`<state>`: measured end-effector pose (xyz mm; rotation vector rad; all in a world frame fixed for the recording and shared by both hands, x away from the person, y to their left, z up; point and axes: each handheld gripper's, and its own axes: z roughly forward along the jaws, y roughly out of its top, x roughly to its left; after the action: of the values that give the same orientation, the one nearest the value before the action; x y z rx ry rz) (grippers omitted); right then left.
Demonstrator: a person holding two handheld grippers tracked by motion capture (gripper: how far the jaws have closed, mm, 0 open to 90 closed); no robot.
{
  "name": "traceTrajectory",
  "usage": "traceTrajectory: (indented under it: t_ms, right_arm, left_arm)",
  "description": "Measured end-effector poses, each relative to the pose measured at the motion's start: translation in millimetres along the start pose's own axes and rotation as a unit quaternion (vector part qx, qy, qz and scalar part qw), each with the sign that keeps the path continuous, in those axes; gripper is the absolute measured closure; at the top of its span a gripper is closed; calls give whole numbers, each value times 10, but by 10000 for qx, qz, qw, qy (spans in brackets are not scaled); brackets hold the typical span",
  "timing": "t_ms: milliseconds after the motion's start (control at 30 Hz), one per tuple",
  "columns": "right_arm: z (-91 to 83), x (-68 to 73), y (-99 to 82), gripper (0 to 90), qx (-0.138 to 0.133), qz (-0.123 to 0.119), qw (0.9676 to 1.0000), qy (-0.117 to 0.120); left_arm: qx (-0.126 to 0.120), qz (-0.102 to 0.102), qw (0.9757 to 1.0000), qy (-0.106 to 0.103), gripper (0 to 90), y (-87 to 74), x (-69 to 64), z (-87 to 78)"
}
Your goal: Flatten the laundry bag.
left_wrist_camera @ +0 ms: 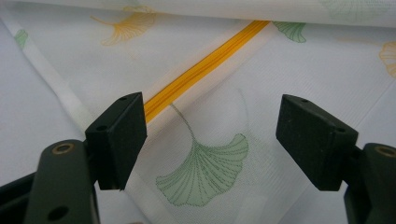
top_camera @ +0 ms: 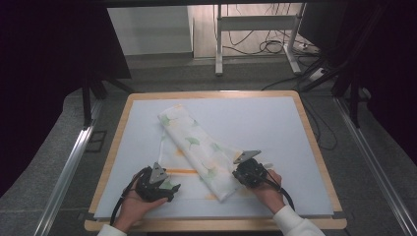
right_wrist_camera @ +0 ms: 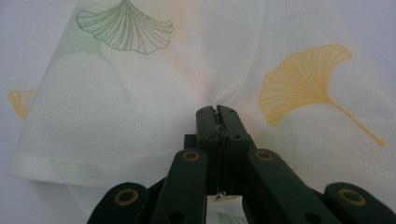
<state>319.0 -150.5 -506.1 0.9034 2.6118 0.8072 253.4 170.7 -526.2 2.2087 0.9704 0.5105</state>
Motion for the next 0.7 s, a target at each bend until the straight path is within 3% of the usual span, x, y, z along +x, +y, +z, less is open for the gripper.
traceTrajectory:
  t_ms: [267,700]
  right_arm:
    - [-117,-74,16,885,-281,-49,9995,-151]
    - [-226,-128,47,888,-535,-94,9984,-146]
  left_arm:
    - [37,10,10000,-13,243,10,-5,28]
    - [39,-50,10000,41,245,7,21,29]
